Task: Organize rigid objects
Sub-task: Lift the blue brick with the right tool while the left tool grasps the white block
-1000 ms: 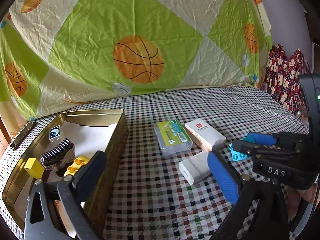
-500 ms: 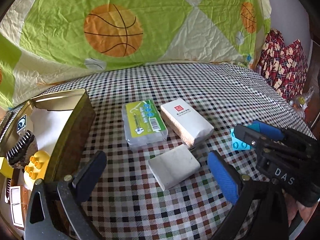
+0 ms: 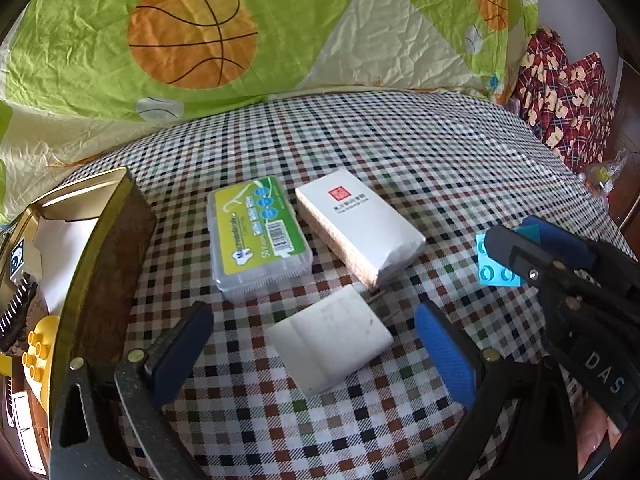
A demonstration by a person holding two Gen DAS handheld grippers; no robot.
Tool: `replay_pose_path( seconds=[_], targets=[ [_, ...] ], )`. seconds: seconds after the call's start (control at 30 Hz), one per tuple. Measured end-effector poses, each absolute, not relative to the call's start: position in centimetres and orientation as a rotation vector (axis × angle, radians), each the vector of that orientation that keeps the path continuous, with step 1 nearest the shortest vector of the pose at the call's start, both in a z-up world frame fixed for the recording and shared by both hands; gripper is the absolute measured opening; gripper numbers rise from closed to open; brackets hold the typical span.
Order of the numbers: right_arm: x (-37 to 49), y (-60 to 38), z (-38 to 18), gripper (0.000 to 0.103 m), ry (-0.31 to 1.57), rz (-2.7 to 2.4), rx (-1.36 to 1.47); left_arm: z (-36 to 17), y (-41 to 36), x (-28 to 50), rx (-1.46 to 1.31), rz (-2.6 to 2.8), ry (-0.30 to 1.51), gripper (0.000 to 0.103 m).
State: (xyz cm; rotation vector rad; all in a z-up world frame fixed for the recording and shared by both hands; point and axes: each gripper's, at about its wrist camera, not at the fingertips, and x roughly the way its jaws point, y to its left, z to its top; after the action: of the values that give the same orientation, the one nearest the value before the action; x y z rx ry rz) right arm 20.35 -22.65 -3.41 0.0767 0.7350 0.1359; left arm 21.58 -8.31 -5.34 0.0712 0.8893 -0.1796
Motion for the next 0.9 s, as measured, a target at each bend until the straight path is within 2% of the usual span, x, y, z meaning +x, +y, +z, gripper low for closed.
replay_pose_path(
  seconds=[0.07,0.13,0.17,0.3,0.63,0.9],
  targets=[
    [20.3,-22.5,-3.4,0.046,0.734,0.138,0.069,-5.4,-8.1,21.6,0.058,-0.181,0.894,0.101],
    [20.3,-22.4,-3.4,0.046,0.734,0.144,0.066,-5.6,-7.9,21.7,0.048,-0.186,0.91,0.092],
    [20.3,-22.4,-3.4,0.046,0.733,0.142,0.066,-5.9,-7.9,21.8,0.043,-0.192,0.927,0.076],
    [20.2,-22.5,-3.3,0.046,0.724,0.142,0.069,-5.7,-7.8,21.4,0.039,-0.202,0.913,0.058],
    [19.8,-22.5,-3.0,0.046,0.698,0.143,0.064,-5.3,-6.2,20.6,-0.052,-0.247,0.882,0.058],
    [19.0,-22.2,-2.4,0.046,0.645,0.143,0.043,-3.7,-5.0,18.6,-0.073,-0.224,0.75,0.058]
  ],
)
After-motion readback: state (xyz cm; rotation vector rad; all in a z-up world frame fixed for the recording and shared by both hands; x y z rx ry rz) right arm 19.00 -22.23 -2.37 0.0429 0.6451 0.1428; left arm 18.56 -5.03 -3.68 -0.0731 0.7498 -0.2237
